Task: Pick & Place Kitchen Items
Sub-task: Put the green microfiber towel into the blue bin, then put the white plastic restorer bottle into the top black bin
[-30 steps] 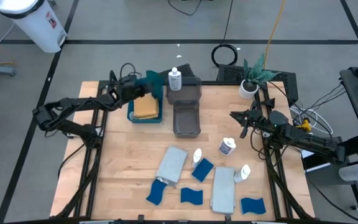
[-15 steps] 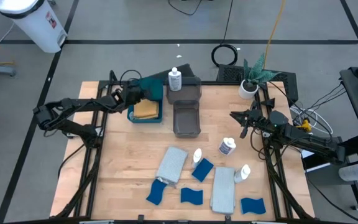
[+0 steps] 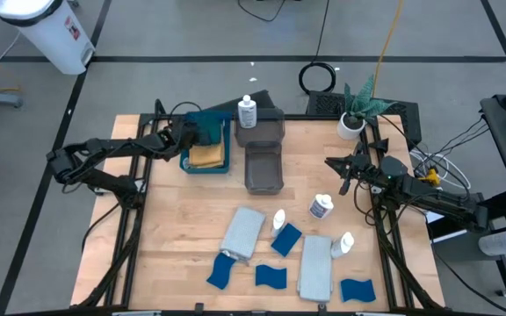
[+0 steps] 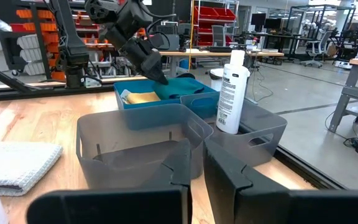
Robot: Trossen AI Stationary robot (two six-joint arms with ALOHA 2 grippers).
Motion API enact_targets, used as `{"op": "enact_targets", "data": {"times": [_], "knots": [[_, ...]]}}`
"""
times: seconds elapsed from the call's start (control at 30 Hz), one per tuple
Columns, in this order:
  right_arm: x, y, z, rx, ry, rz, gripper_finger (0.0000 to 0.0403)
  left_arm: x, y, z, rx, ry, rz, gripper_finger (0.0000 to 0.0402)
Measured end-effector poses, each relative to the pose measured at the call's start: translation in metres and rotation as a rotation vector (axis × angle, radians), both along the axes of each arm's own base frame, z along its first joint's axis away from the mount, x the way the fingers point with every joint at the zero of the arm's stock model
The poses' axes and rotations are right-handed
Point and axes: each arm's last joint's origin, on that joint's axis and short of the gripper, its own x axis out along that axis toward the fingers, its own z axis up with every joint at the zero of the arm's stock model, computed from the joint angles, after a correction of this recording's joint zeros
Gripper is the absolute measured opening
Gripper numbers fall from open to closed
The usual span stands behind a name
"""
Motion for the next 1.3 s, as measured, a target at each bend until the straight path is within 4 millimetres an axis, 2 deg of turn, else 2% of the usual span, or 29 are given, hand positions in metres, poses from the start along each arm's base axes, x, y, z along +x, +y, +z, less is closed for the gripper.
{"op": "enact_targets", "data": {"times": [0.13, 0.23, 0.43, 0.63, 0.97, 1.13, 1.3], "knots": [[0.0, 0.0, 0.0, 0.0, 0.0, 0.0, 0.002, 0.001, 0.0, 0.003, -0.006, 0.002, -0.039, 0.0195], [0.0, 0.0, 0.0, 0.0, 0.0, 0.0, 0.002, 0.002, -0.001, 0.015, 0.035, 0.018, -0.145, 0.0237], [0.0, 0.0, 0.0, 0.0, 0.0, 0.0, 0.002, -0.004, -0.006, 0.051, 0.158, -0.018, -0.258, 0.0281], [0.0, 0.0, 0.0, 0.0, 0.0, 0.0, 0.002, -0.02, -0.02, 0.082, 0.266, -0.074, -0.305, 0.0289], [0.0, 0.0, 0.0, 0.0, 0.0, 0.0, 0.002, -0.049, -0.051, 0.129, 0.407, -0.345, -0.437, 0.029], [0.0, 0.0, 0.0, 0.0, 0.0, 0.0, 0.002, -0.063, -0.065, 0.135, 0.435, -0.351, -0.583, 0.029], [0.0, 0.0, 0.0, 0.0, 0.0, 0.0, 0.002, -0.07, -0.071, 0.133, 0.443, -0.277, -0.64, 0.029]]}}
